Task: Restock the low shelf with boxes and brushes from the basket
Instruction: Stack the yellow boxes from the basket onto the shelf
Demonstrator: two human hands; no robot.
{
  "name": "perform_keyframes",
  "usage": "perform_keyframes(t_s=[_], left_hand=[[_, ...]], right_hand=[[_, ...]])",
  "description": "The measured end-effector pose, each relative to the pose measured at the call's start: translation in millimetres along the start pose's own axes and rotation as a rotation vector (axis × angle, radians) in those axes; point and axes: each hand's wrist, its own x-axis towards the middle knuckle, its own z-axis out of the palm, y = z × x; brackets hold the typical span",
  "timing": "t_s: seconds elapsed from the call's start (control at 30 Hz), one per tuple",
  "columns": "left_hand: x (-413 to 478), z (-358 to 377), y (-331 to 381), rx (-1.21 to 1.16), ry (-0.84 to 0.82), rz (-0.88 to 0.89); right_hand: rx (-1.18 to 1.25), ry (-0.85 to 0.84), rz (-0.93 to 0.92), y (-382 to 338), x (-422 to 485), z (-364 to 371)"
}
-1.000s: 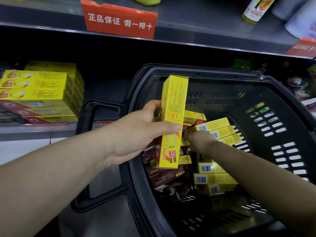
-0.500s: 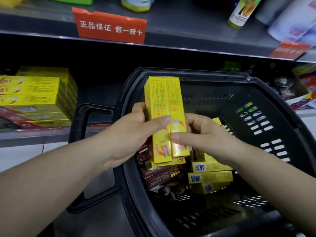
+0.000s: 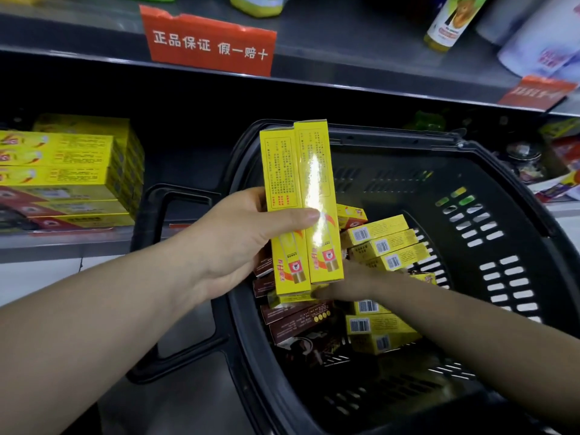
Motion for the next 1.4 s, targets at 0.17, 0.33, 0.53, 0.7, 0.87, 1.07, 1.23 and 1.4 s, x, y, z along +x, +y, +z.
perform_keyframes(t_s=[0.17,0.33,0.53,0.7,0.87,1.07,1.23,1.4], left_hand=[[-3.5,-5.5,7.8,0.01,-0.001,0.032],[-5.6,-13.2,15.6,0.024,0.047,0.023],[-14.2,-16.3,23.7,0.004,0.089,0.004],[-28.3,-23.3,29.8,-0.035,0.116,0.033],[-49.0,-47.3,36.9,-0.109,0.205,0.038],[-82.7,-93.9,47.1,-0.141,0.274,-0.076],[-106.2,-135.0,47.2,-0.159,0.338,-0.081],[-117.5,-178.4,35.5,-0.255,0.564,-0.1]], right_hand=[[-0.516,0.065,-0.071,7.6,23.3,42.8],[-0.125,0.106,-0.058,19.2,9.4,16.3],[1.166,0.148,-0.162,-23.0,-61.7,-41.8],[1.267,0.276,-0.361,-90.0,-98.4,-73.8],[1.173,0.321,-0.359,-151.4,-98.8,-85.0],[1.002,0.225,-0.384,-208.8,-70.4,-97.2],[0.867,0.002,-0.425,-257.0,-36.8,-107.3],[0.757,0.002,-0.322,-291.0,5.4,-113.9]])
